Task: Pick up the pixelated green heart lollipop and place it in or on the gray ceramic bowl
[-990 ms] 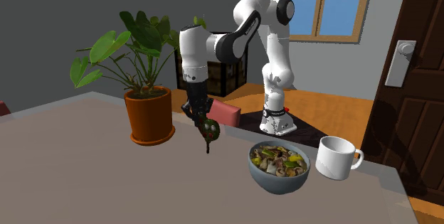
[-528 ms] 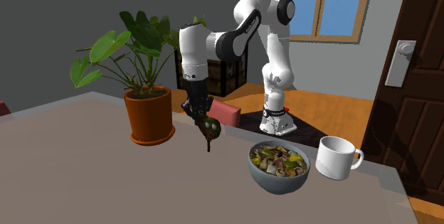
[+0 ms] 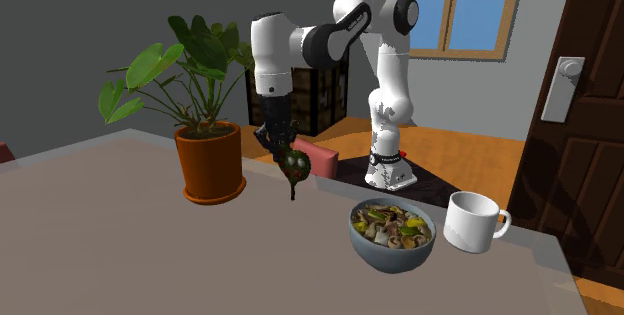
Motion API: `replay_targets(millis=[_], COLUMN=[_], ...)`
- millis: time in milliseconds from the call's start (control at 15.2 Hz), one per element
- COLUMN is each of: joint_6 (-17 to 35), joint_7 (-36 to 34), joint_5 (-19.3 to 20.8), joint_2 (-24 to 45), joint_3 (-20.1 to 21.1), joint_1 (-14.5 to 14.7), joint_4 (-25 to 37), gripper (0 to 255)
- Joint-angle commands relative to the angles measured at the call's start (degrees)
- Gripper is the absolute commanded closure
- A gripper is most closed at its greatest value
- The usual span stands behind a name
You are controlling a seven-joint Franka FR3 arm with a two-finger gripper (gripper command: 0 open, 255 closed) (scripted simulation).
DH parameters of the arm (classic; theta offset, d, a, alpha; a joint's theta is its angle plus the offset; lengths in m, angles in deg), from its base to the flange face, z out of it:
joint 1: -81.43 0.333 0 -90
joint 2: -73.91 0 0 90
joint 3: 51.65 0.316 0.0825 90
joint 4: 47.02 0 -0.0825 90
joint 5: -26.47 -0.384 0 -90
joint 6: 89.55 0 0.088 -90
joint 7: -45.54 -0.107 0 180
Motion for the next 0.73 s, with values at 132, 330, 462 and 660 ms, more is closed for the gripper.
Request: replay_targets(millis=[132, 330, 462, 660], joint_6=[-2.9, -5.2, -6.7, -9.0], joint_7=[0.2, 0.3, 0.4, 0.4], joint_5=[-0.4, -0.7, -0.9, -1.0], joint_2=[-0.8, -1.3, -1.6, -2.0], joint_3=[-0.1, -0.2, -0.2, -0.3], joint_1=[-0.1, -0.2, -0.2, -0.3], joint_4=[2.2, 4.0, 5.3, 7.3], gripper=[255, 255, 255, 255])
